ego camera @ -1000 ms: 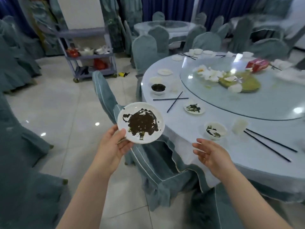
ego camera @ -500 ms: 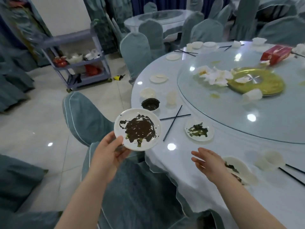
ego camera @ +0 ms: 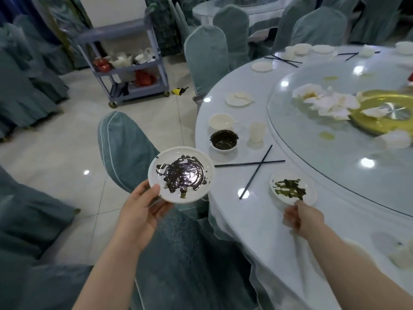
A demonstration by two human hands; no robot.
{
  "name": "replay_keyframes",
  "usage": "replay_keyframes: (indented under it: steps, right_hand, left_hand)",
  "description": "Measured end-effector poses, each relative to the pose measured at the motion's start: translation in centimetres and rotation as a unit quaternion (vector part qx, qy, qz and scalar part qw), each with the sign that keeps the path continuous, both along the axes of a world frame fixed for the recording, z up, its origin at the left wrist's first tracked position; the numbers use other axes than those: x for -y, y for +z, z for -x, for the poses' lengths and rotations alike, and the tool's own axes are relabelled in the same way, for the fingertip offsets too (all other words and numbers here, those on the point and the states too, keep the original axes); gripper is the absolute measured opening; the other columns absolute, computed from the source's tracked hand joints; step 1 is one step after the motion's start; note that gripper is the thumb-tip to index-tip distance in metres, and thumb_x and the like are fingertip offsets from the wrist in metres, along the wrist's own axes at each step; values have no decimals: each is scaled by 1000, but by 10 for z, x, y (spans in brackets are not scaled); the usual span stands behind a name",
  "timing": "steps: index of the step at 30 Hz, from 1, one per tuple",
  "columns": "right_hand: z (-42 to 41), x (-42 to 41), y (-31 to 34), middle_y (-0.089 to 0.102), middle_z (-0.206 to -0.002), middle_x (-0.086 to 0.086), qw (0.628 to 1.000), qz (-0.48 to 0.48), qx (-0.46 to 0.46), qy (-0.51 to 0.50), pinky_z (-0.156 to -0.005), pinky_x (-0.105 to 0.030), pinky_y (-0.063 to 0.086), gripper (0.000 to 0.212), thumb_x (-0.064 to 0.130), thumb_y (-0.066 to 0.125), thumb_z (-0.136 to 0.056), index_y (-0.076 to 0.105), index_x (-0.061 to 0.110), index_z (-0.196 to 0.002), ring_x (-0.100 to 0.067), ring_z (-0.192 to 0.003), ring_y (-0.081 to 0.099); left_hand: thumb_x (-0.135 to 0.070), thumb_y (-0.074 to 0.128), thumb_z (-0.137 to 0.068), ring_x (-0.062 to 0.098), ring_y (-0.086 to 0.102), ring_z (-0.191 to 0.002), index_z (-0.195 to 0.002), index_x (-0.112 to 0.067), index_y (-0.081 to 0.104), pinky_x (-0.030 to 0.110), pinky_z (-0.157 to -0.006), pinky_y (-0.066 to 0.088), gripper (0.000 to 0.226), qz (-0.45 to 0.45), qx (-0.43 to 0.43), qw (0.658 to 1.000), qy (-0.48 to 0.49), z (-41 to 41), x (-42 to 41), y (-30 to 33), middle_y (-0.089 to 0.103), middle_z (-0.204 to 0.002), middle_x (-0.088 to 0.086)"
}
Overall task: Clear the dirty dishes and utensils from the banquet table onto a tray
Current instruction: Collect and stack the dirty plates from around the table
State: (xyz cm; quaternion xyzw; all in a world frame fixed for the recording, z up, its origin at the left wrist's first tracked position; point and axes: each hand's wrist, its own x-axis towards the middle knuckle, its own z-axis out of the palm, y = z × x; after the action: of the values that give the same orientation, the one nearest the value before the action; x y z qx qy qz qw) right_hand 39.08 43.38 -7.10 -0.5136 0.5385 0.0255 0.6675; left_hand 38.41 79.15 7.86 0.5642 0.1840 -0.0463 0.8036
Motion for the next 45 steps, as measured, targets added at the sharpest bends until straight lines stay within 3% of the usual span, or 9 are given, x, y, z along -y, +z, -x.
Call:
replay_keyframes:
  steps: [5, 13, 19, 24, 28, 31, 34, 38, 45]
  right_hand:
    - [28, -33, 26, 59, -45, -4, 997, -20, 78, -4, -29, -12, 22, 19, 17, 50, -90, 54, 7, -75, -15, -37, 59]
    - [61, -167, 114, 53, -48, -5, 977, 29, 169, 127, -44, -24, 32, 20, 20, 51, -90, 57, 8, -76, -18, -44, 53]
    - [70, -292, 151, 54, -48, -8, 947, 46, 228, 220, -43, -23, 40, 24, 19, 52, -91, 57, 8, -70, -20, -43, 55]
    - [53, -381, 169, 57, -50, -4, 912, 83, 243, 321, -41, -22, 35, 22, 17, 54, -91, 58, 10, -70, -17, -45, 56]
    - [18, -439, 177, 70, -83, -7, 893, 108, 238, 365, -48, -24, 47, 7, 18, 55, -93, 60, 14, -96, -19, -61, 64]
    - [-21, -470, 177, 68, -105, -9, 882, 72, 241, 399, -55, -27, 53, 26, 12, 52, -94, 53, 20, -119, -20, -73, 69]
    - [-65, -501, 180, 69, -102, -8, 856, 75, 252, 445, -58, -26, 54, 30, 2, 51, -92, 59, 16, -116, -22, -83, 70]
    - [-143, -530, 181, 74, -95, 1, 816, 49, 314, 483, -64, -27, 58, 36, -4, 62, -83, 62, 24, -104, -15, -84, 73]
    - [-280, -552, 196, 73, -103, -6, 788, 13, 344, 510, -77, -38, 60, 61, -11, 64, -77, 55, 25, -125, -21, -94, 71]
  left_hand:
    - [-7, 50, -96, 10, 69, -60, -97, -15, 64, 22, -54, 57, 15, 28, 5, 1000, -5, -1, -30, 3, 74, -74, 0]
    - [-11, 52, -96, 12, 71, -68, -105, -17, 64, 22, -57, 56, 16, 49, 27, 997, -49, 20, -122, 10, 75, -83, 1]
    - [-8, 51, -96, 13, 71, -67, -107, -16, 63, 22, -57, 56, 18, 55, 47, 996, -51, 45, -206, 13, 76, -85, 2]
    - [-6, 52, -95, 15, 72, -66, -106, -15, 62, 23, -54, 56, 17, 68, 34, 996, -45, 46, -253, 20, 76, -81, 3]
    - [-10, 52, -96, 15, 72, -70, -110, -17, 62, 24, -56, 56, 18, 70, 48, 996, -36, 32, -288, 20, 76, -86, 4]
    - [-14, 50, -98, 16, 73, -73, -112, -18, 63, 24, -57, 56, 20, 67, 48, 996, -25, 10, -311, 15, 76, -91, 5]
    - [-19, 51, -98, 18, 73, -76, -112, -16, 64, 27, -59, 57, 19, 66, 38, 997, -4, -25, -335, 12, 76, -93, 6]
    - [-31, 51, -98, 21, 74, -80, -109, -15, 64, 30, -62, 58, 24, 58, 38, 997, 16, -97, -368, 16, 75, -95, 8]
    - [-11, 51, -97, 21, 73, -76, -109, -19, 64, 28, -61, 58, 19, 19, 65, 997, 19, -228, -402, 37, 76, -91, 8]
